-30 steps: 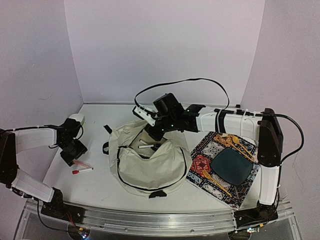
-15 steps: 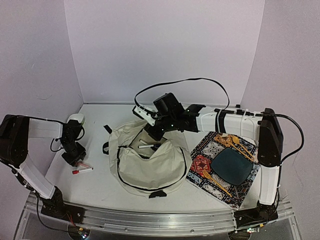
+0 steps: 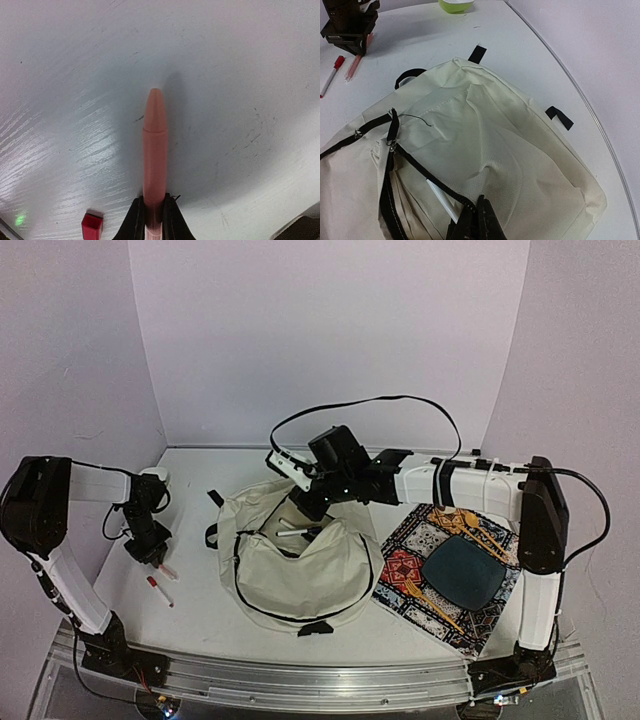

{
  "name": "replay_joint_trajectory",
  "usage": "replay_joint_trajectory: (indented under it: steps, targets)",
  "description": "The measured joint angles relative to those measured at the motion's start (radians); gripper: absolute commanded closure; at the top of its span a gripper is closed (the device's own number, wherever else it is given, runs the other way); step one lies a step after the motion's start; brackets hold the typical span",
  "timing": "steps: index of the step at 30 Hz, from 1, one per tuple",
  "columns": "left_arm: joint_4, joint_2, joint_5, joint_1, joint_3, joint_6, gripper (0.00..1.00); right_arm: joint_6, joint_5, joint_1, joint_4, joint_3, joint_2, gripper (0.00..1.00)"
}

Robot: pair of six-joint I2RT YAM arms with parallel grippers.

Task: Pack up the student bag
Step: Pick up the pen at the center of the board, then place the pen in the student bag.

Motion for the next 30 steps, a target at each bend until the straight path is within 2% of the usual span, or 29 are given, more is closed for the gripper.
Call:
replay_joint_trajectory:
  steps: [10, 22, 27, 30]
  targets:
    - [0.039, -0.037, 0.008, 0.0, 0.011, 0.033, 1.0, 0.0, 0.0, 0.0, 0.007, -0.006, -0.007, 1.0]
    - [0.303, -0.489, 0.147, -0.029, -0.121, 0.17, 1.0, 0.0, 0.0, 0.0, 0.014, -0.006, -0.007, 1.0]
    - [0.381, -0.591, 0.184, -0.087, -0.135, 0.253, 1.0, 0.0, 0.0, 0.0, 0.014, -0.006, -0.007, 1.0]
    - [0.425, -0.615, 0.184, -0.164, -0.135, 0.303, 1.0, 0.0, -0.001, 0.0, 0.014, -0.006, -0.007, 1.0]
